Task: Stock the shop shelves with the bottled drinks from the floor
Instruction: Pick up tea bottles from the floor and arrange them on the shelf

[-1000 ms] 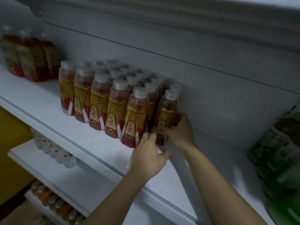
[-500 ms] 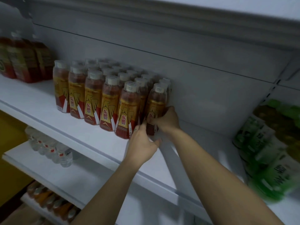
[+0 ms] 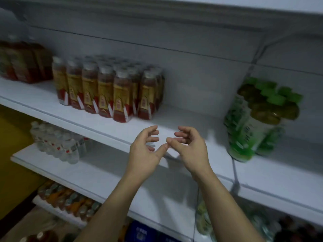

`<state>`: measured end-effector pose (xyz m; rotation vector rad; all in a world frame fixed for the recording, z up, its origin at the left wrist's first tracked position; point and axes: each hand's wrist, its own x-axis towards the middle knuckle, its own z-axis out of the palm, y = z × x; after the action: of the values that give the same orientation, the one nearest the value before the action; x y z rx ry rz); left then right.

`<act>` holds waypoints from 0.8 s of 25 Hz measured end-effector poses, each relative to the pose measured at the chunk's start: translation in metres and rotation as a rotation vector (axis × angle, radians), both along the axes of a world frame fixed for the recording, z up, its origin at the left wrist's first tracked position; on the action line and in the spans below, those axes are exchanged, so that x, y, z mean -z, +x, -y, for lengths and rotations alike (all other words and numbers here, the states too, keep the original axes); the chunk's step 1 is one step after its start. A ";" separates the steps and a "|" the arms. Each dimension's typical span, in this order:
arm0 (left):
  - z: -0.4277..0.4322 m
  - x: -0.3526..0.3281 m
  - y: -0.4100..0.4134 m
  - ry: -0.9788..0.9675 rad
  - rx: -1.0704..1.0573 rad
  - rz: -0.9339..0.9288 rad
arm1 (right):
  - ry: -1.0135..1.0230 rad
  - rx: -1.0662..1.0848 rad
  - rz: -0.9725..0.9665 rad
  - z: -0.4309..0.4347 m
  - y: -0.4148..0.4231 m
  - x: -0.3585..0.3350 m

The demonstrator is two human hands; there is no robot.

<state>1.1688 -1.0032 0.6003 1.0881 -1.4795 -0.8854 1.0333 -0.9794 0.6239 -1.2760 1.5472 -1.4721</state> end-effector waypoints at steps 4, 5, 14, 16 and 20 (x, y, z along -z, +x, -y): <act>-0.079 0.021 -0.032 0.037 0.101 0.033 | 0.031 0.045 -0.038 -0.101 -0.043 0.032; -0.099 0.028 -0.039 0.057 0.135 0.058 | 0.047 0.066 -0.036 -0.122 -0.052 0.042; -0.222 0.111 -0.087 0.248 0.294 0.298 | 0.319 0.110 -0.007 -0.253 -0.089 0.147; -0.234 0.136 -0.094 0.298 0.332 0.348 | 0.371 0.124 -0.021 -0.270 -0.094 0.169; -0.249 0.193 -0.095 0.403 0.401 0.452 | 0.552 0.123 -0.027 -0.298 -0.098 0.228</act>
<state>1.0735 -0.7538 0.4074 1.3731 -1.9935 -1.3202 0.9350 -0.6817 0.3956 -0.8881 1.9028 -0.9893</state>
